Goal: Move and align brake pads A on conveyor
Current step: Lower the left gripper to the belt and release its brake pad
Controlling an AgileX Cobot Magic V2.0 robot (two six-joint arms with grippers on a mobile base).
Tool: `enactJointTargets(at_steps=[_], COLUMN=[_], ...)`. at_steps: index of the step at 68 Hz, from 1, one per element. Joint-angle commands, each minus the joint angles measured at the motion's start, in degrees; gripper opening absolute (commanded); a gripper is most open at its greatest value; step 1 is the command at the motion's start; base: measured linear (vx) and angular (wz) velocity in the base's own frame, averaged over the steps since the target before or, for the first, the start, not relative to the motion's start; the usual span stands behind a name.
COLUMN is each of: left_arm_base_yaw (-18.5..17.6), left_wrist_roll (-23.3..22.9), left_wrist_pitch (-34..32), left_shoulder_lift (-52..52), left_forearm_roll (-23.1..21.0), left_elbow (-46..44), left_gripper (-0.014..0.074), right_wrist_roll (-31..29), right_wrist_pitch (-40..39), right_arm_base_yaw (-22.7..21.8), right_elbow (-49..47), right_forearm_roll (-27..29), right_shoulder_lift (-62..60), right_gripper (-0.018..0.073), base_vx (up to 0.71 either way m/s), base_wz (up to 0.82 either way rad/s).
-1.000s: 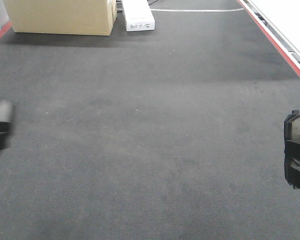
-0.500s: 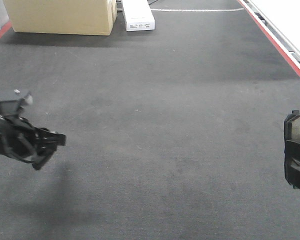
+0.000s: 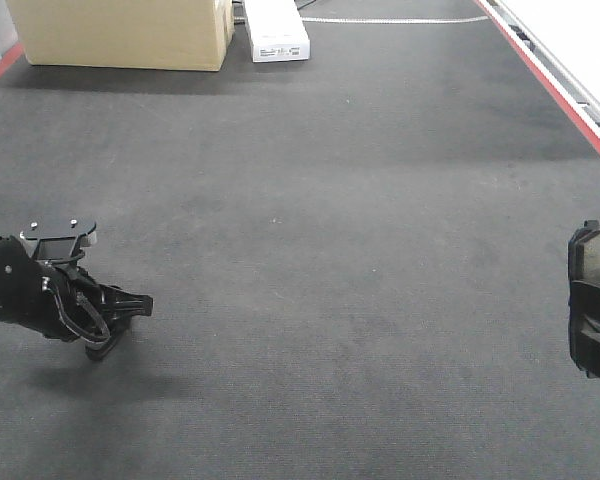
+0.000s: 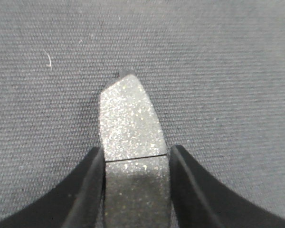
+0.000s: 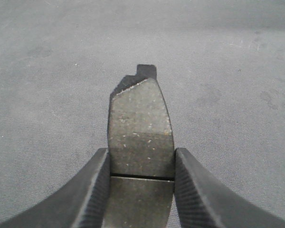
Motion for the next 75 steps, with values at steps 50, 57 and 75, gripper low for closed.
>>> enactJointTargets(at_steps=[50, 57, 75], left_arm_base_yaw=[-0.2, -0.2, -0.2], left_wrist_roll=[-0.5, -0.2, -0.1], left_wrist_pitch=[-2.1, -3.2, -2.9], left_shoulder_lift=[-17.6, -26.2, -45.8], left_forearm_roll=[-1.0, -1.0, -0.6], left_elbow=[-1.1, 2.2, 11.7], left_gripper=[0.0440, 0.0391, 0.0152], right_wrist_roll=[-0.1, -0.1, -0.1], right_wrist_pitch=[-5.0, -5.0, -5.0], right_arm_base_yaw=[-0.2, -0.2, -0.2], right_elbow=[-1.8, -1.8, -1.8], right_forearm_roll=[-0.3, -0.3, -0.3], right_shoulder_lift=[-0.3, -0.3, -0.3], right_gripper=[0.0095, 0.0095, 0.0095], base_vx=[0.00, 0.00, 0.00], base_wz=[0.00, 0.00, 0.00])
